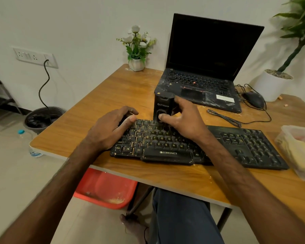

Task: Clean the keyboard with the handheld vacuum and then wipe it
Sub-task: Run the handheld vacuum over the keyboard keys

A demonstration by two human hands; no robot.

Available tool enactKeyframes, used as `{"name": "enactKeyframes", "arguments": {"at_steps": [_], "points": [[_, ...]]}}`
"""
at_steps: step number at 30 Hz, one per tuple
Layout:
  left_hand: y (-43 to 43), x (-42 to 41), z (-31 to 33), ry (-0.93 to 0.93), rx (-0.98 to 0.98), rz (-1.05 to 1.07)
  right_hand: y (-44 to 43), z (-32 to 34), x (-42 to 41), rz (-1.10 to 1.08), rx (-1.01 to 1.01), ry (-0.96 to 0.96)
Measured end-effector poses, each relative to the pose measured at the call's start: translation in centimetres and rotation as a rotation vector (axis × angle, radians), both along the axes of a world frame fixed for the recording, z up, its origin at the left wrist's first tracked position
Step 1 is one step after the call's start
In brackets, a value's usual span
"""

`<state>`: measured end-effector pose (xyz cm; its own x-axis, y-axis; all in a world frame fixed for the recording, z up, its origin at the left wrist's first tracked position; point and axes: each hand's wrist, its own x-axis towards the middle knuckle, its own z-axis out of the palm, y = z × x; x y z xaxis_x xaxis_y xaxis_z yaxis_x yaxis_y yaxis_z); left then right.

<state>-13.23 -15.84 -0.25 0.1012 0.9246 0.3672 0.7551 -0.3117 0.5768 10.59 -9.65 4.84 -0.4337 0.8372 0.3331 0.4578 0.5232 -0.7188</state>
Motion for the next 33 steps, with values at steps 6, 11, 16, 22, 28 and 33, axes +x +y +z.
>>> {"name": "enactKeyframes", "arguments": {"at_steps": [6,11,16,22,28,33], "points": [[0.0,0.0,0.0,-0.001,0.016,-0.005,-0.9,0.0,-0.7,0.15,-0.005,-0.058],[-0.3,0.0,0.2,-0.013,0.017,0.002,0.9,0.3,-1.9,-0.006,0.068,-0.041],[0.0,0.0,-0.1,-0.01,0.014,0.002,0.0,1.0,-1.2,0.176,0.018,-0.195],[-0.2,0.1,0.1,-0.014,0.011,0.007,0.8,0.8,-1.9,0.016,0.177,-0.2],[-0.1,0.2,0.0,0.01,0.038,-0.022,-2.6,0.4,-1.0,0.262,-0.001,-0.13],[-0.1,0.0,0.0,0.006,0.016,-0.007,-0.8,0.2,-0.6,-0.009,0.137,-0.123]]}}
